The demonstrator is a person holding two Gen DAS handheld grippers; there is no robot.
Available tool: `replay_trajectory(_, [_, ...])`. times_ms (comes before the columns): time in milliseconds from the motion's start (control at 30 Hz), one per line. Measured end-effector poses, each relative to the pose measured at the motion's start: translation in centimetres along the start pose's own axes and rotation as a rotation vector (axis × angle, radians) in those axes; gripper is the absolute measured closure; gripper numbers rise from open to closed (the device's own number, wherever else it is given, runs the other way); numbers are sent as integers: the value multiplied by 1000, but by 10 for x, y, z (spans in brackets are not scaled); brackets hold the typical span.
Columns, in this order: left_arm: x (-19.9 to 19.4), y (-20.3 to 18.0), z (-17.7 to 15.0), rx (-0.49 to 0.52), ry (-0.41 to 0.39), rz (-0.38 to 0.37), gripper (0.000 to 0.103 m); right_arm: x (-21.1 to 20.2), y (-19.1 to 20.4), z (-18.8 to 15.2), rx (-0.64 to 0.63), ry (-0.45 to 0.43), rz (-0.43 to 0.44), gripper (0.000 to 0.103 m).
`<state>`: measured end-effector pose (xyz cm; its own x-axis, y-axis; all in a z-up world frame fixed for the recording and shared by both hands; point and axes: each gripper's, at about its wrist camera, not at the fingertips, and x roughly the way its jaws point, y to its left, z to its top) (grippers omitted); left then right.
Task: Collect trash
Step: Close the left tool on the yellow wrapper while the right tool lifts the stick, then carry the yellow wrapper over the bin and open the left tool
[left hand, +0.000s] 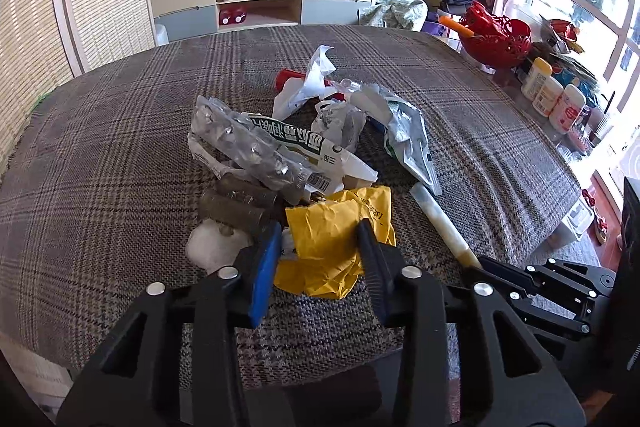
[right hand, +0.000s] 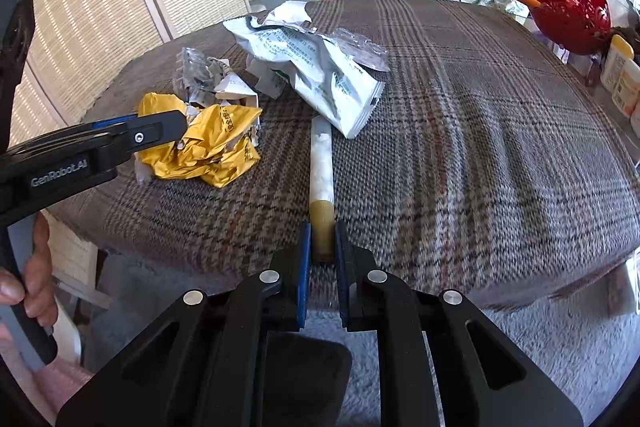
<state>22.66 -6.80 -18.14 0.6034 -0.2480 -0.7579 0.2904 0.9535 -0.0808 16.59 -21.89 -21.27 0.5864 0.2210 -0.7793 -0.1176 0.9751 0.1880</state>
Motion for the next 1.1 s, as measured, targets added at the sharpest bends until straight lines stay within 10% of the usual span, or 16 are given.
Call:
replay_trajectory(300, [-24,0,-14,-13,-20,-35,88,-15,1,-15,23,0,0,90])
replay_trajectory(1100, [-109,-14,-115,-19,-14,-67,90,-83,21,-85,28,29,27,90])
